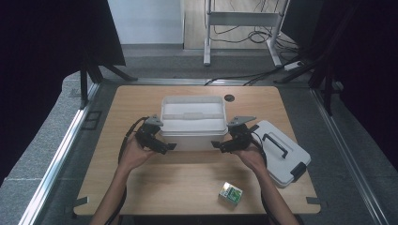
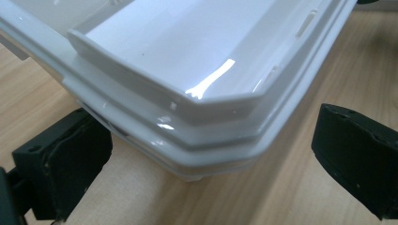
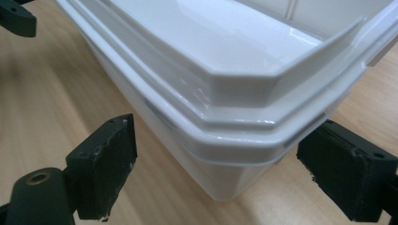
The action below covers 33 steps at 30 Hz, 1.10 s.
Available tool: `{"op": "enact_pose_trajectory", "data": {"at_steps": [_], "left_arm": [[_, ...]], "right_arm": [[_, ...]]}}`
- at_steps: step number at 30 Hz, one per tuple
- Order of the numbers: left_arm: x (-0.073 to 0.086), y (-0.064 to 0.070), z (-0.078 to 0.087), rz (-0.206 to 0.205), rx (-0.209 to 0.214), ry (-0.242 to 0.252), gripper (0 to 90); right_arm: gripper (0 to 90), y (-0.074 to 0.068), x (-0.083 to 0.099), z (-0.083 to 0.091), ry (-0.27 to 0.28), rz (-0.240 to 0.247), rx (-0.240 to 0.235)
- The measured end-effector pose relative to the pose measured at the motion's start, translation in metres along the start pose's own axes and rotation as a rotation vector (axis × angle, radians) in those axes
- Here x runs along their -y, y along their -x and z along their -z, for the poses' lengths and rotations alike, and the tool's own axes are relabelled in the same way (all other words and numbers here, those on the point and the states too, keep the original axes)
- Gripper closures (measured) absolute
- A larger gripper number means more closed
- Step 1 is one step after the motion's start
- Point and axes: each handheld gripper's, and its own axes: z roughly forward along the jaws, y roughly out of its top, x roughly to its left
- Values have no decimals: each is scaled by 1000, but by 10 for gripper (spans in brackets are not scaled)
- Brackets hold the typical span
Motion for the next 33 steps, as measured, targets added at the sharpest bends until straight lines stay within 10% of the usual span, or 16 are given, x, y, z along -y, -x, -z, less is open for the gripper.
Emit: {"op": "enact_pose_trajectory", "data": {"at_steps": [24,33], "left_arm": [[32,61,29,-34,42,-4,0],[37,58,42,-72,38,18,0]], "right_arm": [[106,-59,35,44,21,23,-10],[26,-56,48,48,-33,49,9]]}}
